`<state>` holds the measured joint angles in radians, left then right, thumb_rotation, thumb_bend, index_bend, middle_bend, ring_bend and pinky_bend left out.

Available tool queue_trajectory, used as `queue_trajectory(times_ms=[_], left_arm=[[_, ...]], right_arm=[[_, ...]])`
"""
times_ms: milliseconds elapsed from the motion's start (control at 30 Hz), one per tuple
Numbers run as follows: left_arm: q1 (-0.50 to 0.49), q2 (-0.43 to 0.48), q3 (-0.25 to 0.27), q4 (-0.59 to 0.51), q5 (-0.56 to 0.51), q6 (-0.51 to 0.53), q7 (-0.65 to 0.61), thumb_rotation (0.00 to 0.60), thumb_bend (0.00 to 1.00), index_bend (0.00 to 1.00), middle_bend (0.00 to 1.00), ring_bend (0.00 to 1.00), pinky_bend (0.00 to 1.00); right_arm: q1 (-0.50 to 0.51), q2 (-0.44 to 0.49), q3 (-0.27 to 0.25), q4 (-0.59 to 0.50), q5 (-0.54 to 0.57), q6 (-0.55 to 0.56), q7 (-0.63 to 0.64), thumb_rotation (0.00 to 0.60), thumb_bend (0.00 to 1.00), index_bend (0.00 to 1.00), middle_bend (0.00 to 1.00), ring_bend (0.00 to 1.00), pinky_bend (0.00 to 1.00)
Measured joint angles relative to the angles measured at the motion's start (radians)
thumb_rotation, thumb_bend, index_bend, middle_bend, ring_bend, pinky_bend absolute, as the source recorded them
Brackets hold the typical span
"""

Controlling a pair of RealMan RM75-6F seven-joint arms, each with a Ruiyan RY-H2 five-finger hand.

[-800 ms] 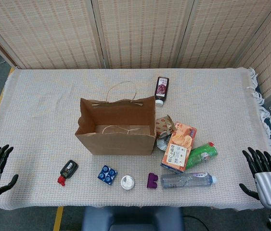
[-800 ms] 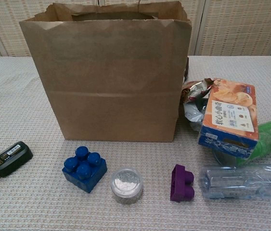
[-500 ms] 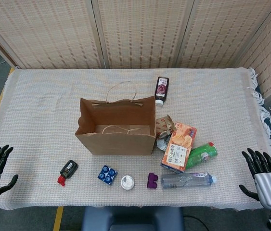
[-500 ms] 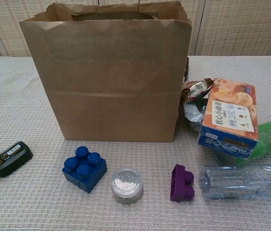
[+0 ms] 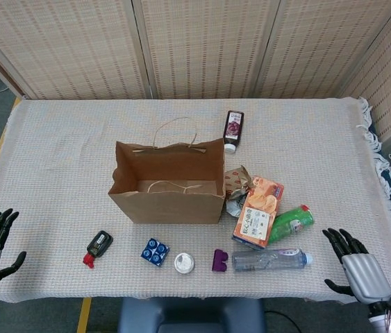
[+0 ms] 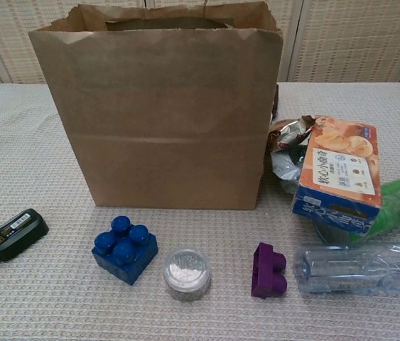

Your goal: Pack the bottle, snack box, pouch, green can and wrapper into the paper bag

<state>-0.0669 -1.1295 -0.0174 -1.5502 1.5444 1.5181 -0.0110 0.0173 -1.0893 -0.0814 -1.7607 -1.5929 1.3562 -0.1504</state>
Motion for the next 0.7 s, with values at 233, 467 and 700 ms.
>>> queue_trajectory(times_ms=[233, 467, 700], left_arm=[[0.001, -0.001, 0.0, -0.001, -0.001, 0.002, 0.0, 0.6, 0.32, 0.0, 0.0, 0.0, 0.0], [0.0, 0.001, 0.0, 0.0, 0.0, 0.0, -0.004, 0.6, 0.32, 0.0, 0.0, 0.0, 0.0], [-0.001, 0.002, 0.001, 0.001, 0.001, -0.002, -0.01, 0.6, 0.32, 0.0, 0.0, 0.0, 0.0]], right_arm=[[0.046, -0.059, 0.005, -0.036, 0.031, -0.082, -0.142, 0.6, 0.04, 0.03, 0.09, 0.04, 0.18], [0.087, -0.138, 0.015, -0.061, 0.07, -0.146, -0.259, 0.6, 0.04, 0.1, 0.15, 0.11, 0.24], [0.116, -0.2, 0.024, -0.072, 0.118, -0.185, -0.329, 0.6, 0.05, 0.13, 0.16, 0.11, 0.25]])
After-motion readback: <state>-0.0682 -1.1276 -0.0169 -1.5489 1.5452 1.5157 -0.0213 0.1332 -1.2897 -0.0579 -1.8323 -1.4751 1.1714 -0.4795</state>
